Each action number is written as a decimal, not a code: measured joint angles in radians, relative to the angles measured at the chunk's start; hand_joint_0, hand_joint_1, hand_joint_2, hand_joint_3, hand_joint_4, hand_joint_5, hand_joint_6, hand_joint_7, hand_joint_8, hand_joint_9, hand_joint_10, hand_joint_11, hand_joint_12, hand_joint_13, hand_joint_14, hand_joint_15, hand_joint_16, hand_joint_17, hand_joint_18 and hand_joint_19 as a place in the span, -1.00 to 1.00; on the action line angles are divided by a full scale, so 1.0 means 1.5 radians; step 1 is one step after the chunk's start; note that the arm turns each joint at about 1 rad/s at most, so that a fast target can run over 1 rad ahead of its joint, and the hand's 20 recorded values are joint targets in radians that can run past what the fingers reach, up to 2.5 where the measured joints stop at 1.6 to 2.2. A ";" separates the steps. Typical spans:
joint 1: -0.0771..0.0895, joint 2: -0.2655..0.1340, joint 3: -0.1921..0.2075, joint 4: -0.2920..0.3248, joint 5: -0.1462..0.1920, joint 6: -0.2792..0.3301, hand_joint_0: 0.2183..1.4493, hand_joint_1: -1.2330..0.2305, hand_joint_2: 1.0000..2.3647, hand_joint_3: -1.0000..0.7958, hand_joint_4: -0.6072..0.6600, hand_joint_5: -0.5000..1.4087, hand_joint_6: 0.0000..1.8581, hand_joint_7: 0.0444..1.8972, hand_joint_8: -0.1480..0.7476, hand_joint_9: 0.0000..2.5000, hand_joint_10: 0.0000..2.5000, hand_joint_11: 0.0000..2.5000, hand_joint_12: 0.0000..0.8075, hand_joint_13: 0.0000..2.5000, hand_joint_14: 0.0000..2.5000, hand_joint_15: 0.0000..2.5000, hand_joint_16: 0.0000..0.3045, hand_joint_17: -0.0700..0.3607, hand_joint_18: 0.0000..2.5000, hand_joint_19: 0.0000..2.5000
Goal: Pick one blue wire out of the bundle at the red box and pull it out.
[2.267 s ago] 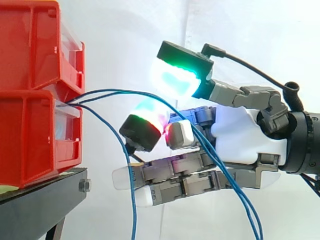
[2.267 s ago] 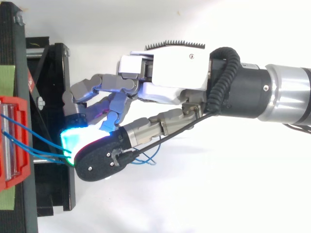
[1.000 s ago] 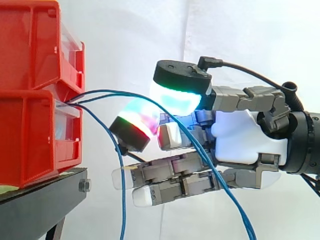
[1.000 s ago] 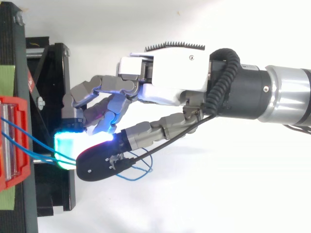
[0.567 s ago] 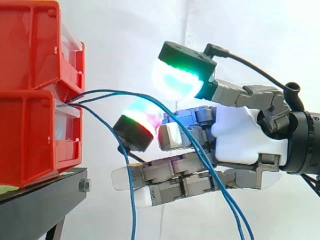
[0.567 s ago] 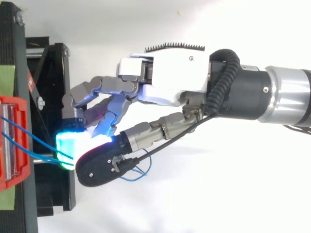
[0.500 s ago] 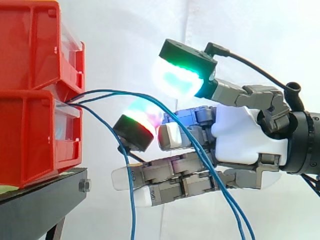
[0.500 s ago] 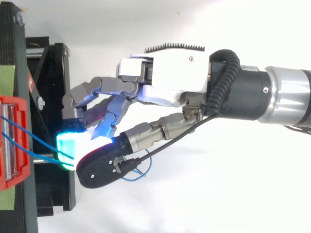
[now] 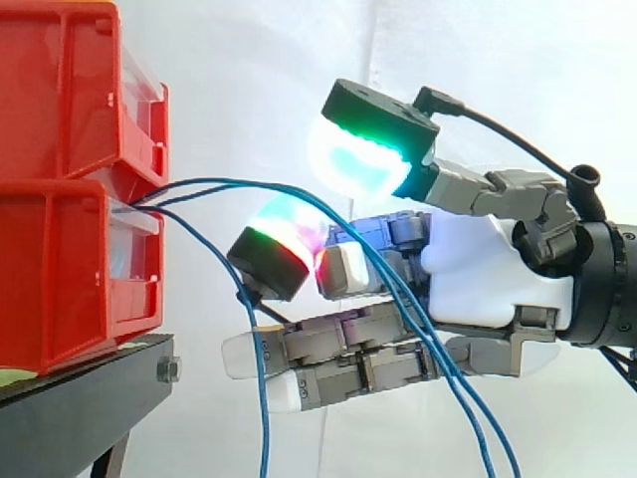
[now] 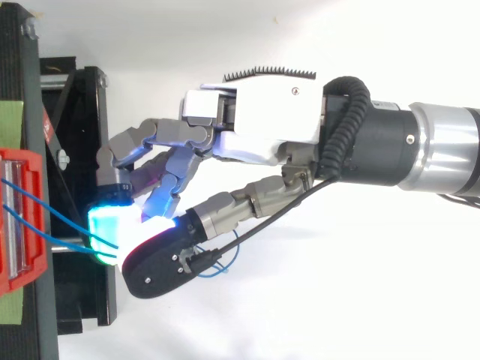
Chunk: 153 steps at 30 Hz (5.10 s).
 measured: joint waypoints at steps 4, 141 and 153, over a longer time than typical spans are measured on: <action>0.000 0.000 0.000 0.000 0.000 0.000 -0.53 -0.40 -1.00 -0.44 0.19 -0.59 -0.16 0.10 -0.12 -0.13 -0.98 -0.43 -0.05 -0.56 -0.99 -0.70 -0.61 -0.06 -0.73 -0.68; 0.000 0.000 -0.001 -0.009 0.001 0.006 -0.40 -0.28 -0.99 -0.09 0.24 -0.50 -0.46 0.49 -0.14 -0.14 -0.99 -0.68 0.02 -0.57 -0.99 -0.78 -0.56 0.02 -0.72 -0.77; 0.000 0.000 0.000 -0.009 0.001 0.005 -0.48 -0.19 -0.99 -0.31 0.19 -0.50 -0.44 0.52 -0.19 -0.14 -0.99 -0.62 -0.10 -0.59 -0.99 -0.76 -0.64 -0.10 -0.79 -0.73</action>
